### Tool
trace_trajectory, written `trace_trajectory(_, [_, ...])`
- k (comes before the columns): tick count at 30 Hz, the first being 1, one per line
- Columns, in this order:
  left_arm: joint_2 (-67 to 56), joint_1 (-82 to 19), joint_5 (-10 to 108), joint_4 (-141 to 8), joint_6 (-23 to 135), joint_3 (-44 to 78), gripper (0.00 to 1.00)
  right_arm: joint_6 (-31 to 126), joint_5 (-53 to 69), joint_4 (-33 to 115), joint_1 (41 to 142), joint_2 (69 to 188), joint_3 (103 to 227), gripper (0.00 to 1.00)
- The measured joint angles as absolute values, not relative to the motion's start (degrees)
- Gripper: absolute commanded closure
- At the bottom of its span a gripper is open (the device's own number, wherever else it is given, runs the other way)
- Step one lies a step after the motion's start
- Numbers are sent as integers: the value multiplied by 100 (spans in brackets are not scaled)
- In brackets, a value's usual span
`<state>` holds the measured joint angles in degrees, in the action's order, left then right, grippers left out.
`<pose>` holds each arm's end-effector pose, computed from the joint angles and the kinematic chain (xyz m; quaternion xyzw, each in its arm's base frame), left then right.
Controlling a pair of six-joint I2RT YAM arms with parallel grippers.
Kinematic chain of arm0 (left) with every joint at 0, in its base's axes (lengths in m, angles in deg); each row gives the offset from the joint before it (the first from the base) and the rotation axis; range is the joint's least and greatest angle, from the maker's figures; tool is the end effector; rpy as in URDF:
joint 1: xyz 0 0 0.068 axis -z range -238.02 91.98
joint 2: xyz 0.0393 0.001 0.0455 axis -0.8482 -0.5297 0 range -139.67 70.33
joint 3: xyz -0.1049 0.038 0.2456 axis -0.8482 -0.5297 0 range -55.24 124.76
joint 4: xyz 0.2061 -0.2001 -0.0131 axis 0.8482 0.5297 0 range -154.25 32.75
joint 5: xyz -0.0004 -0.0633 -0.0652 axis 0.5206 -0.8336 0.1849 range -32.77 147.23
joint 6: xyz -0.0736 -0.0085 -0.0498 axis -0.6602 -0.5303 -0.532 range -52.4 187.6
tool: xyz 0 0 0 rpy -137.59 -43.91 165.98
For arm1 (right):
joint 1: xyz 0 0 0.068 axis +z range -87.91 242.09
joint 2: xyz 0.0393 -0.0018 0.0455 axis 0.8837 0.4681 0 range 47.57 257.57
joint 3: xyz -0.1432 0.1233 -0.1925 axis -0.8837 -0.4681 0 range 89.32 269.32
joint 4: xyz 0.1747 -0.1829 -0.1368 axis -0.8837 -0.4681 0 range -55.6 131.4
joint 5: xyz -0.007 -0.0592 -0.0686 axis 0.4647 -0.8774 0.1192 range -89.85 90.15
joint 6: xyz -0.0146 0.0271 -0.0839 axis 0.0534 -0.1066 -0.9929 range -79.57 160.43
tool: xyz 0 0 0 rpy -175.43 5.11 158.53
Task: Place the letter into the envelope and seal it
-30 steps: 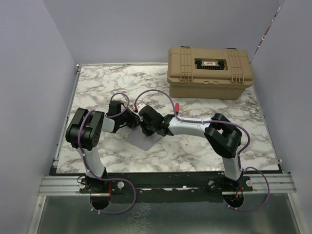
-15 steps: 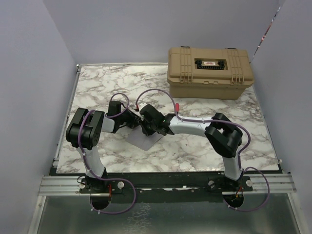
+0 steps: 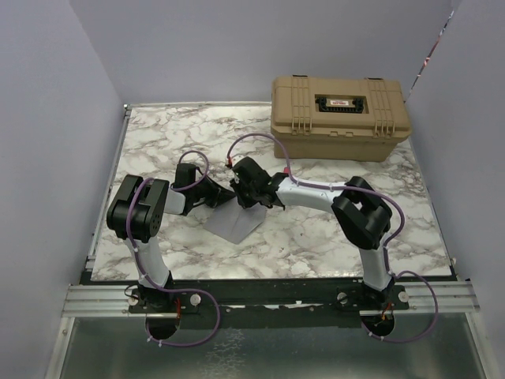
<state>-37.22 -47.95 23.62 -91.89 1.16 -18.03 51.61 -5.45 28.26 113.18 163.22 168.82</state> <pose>0.3368 -0.1046 0.0305 -0.3120 0.8277 -0.4457 0.1376 0.3129 0.3751 0.1200 -0.3036 0.8860 0.1404 0.3211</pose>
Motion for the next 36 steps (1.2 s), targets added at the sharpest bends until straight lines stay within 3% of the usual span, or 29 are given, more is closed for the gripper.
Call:
trace_trajectory(19, [-3789,-4821,2244,-9222,114,-1779,100,5133,-347,2933,11834,16272,16760,100])
trace_trajectory(36, [-3796,-4821,2235,-9226,116,-1781,100,5587,-1249,2631,11561,16484,17121,100])
